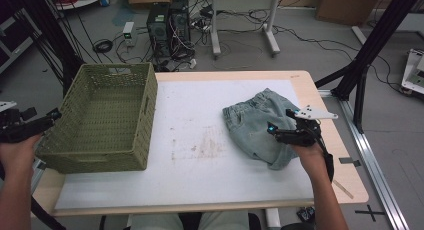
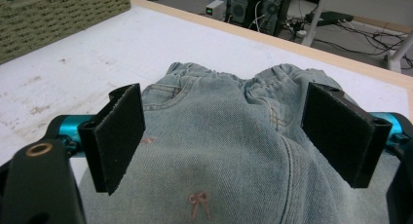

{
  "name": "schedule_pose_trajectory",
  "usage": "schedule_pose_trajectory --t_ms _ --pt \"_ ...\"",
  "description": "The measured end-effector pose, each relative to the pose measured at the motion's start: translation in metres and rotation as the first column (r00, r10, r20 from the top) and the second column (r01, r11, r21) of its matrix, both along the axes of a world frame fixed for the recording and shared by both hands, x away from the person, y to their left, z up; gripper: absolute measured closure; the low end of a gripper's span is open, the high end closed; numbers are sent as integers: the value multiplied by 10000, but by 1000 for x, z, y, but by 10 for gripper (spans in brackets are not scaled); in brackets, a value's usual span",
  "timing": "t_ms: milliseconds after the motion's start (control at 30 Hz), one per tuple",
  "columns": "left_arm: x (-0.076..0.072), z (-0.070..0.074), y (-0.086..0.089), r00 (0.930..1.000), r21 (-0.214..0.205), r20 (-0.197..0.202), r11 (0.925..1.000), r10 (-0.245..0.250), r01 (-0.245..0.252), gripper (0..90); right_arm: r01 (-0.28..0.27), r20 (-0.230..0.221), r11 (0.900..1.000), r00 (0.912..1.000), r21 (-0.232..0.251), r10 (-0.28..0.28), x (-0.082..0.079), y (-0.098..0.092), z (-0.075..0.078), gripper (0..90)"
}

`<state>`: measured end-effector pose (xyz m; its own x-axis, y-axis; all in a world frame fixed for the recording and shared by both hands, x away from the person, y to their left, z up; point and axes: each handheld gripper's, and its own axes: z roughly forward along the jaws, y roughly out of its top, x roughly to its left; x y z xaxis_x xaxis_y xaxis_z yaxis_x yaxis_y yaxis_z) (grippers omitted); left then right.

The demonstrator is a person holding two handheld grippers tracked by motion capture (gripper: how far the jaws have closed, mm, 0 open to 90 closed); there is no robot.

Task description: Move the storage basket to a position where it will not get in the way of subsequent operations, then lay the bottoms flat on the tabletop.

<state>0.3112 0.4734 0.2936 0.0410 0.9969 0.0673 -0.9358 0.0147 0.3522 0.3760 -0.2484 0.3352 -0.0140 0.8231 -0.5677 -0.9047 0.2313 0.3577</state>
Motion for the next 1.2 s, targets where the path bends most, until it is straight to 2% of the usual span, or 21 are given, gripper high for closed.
schedule_pose_trajectory --t_ms 67,100,167,233,333,400,467,767,1033,1200 --pt "-2 -4 -10 9974 487 590 9981 -403 375 165 55 -11 10000 10000 0 -55 0 0 2 166" --pt "-4 -5 -18 9953 830 700 9947 -665 606 165 52 -22 10000 10000 -36 -52 0 -1 3 166" --pt "-6 -5 -30 9942 1242 696 9896 -816 725 165 56 -84 9999 9999 -119 -57 0 -2 4 166" --pt "-10 -5 -48 9940 1594 820 9855 -720 582 165 1 -88 9999 10000 -163 -2 0 -4 6 166" --pt "-12 -3 -70 9901 1992 1180 9786 -762 516 165 -42 -50 9999 10000 -134 41 -3 -6 8 166" --pt "-11 -2 -82 9902 2223 1235 9743 -645 358 165 -107 -12 9999 9999 -112 107 -4 -7 10 166" --pt "-7 1 -93 9908 2338 1258 9721 -500 194 169 -169 -2 9998 9999 -98 169 -5 -8 9 166" --pt "2 2 -120 9920 2659 1213 9640 -362 26 167 -169 -164 9996 9997 -245 165 -4 -9 6 166" --pt "1 5 -133 9912 3110 1282 9504 -340 -76 167 -268 18 9996 9996 -119 268 -5 -9 0 166" --pt "1 5 -136 9908 3198 1296 9475 -392 -44 166 -285 -90 9995 9996 -96 284 -2 -6 0 166"
